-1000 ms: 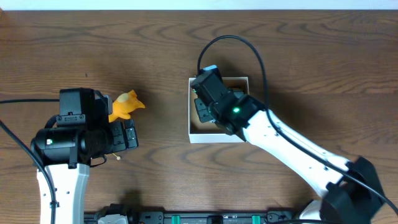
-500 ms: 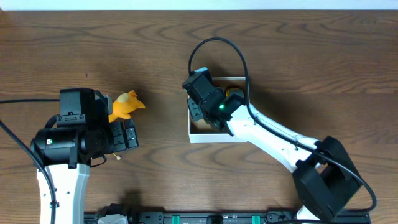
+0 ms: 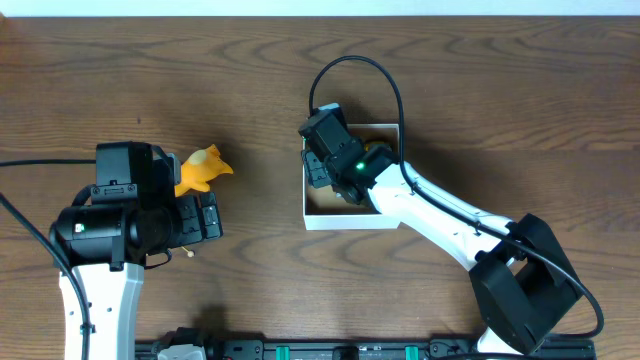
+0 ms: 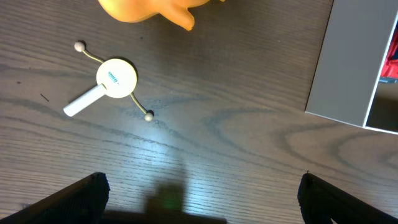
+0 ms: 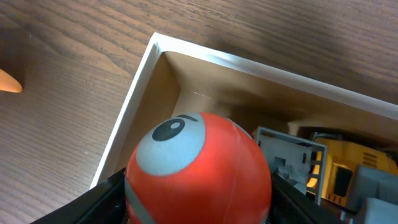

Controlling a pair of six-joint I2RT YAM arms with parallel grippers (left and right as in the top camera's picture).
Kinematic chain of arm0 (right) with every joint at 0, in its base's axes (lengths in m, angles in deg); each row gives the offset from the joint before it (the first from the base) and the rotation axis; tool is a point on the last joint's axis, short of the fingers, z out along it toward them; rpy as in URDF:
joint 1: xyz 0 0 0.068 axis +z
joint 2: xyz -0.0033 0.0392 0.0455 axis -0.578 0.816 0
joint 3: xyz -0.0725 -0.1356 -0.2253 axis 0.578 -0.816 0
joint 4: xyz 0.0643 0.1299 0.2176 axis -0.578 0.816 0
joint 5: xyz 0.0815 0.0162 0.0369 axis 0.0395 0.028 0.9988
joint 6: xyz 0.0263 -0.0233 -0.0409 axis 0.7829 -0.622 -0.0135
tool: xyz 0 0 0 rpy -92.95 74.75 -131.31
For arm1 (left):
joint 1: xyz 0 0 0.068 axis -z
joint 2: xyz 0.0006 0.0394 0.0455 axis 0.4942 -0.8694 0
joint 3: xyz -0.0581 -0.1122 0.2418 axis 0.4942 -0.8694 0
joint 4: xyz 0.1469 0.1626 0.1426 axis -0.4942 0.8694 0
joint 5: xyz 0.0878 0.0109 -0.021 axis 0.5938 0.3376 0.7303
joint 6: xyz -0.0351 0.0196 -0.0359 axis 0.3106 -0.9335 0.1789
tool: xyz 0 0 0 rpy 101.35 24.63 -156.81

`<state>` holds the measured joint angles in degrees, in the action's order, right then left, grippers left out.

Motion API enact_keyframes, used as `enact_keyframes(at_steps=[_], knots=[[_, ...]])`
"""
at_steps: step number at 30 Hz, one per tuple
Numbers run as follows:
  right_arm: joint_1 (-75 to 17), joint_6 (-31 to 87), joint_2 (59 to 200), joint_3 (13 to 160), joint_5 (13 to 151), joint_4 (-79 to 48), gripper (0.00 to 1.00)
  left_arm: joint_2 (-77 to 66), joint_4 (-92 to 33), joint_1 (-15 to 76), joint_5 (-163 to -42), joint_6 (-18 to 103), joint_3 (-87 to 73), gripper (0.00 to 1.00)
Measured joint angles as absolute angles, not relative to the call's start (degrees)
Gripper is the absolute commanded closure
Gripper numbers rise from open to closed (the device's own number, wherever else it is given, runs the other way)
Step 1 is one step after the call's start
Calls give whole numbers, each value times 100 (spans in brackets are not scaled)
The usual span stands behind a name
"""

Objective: Pack container

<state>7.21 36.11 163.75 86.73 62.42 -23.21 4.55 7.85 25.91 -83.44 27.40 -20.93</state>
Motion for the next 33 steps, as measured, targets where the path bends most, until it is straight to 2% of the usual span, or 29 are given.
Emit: enact_keyframes(at_steps=[1, 7, 13, 17, 20, 25, 27, 32, 33], knots=[[712, 3613, 16375, 8673, 6240, -2324, 28, 455, 785, 2591, -8342, 2740, -2093, 2], [680, 3596, 16375, 8673, 6242, -2365, 23, 455, 787, 2591, -8344, 2740, -2093, 2], [680, 3596, 16375, 8673, 6242, -2367, 24, 455, 785, 2591, -8344, 2740, -2093, 2], [680, 3592, 16375, 8673, 6249, -2367, 30, 455, 785, 2591, -8344, 2740, -2093, 2], [680, 3563, 16375, 8673, 6312, -2367, 44, 455, 785, 2591, -8344, 2740, -2093, 2], [680, 3576, 16373, 8673, 6365, -2337, 46, 455, 787, 2591, -8344, 2740, -2093, 2], [677, 3587, 16355, 8682, 6328, -2234, 36, 455, 785, 2591, -8344, 2740, -2093, 2], [592, 3576, 15940, 8872, 5853, -1432, 20, 455, 787, 2591, -8344, 2740, -2093, 2], [496, 3572, 15730, 8988, 5703, -1161, 13, 455, 785, 2591, -8344, 2740, -2093, 2]])
